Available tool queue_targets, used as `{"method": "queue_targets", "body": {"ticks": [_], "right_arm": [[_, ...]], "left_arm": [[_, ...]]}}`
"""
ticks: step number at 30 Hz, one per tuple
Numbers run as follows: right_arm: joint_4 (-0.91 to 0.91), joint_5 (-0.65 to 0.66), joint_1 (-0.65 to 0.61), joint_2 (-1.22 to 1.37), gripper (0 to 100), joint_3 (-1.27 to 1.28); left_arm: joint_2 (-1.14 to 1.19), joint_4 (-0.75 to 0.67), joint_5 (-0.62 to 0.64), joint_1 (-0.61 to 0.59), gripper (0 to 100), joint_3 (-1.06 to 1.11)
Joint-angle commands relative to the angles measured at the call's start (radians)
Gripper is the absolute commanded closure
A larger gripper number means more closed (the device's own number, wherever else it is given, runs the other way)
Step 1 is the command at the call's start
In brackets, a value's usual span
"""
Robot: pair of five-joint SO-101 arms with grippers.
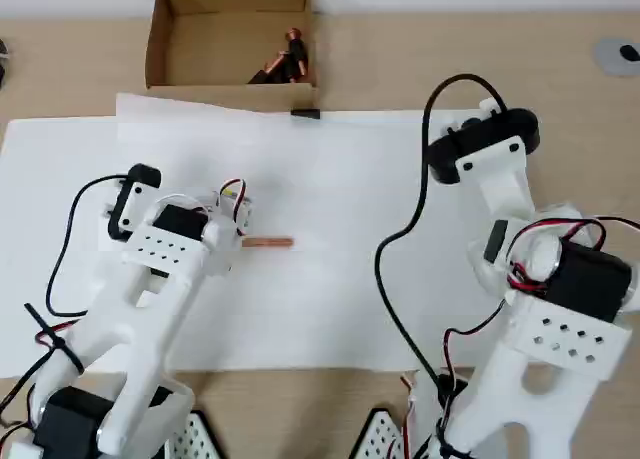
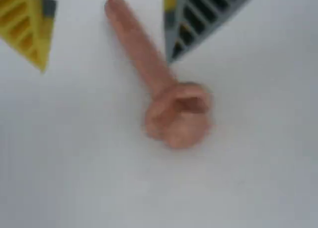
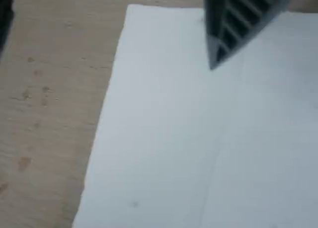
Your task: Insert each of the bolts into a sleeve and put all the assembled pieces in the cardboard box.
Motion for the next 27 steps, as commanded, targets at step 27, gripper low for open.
{"method": "queue_targets", "body": {"ticks": [27], "right_arm": [[-0.026,0.009,0.015,-0.008,68.7,0.002]], "left_arm": [[0.46,0.11,0.055,-0.037,90,-0.305]]}}
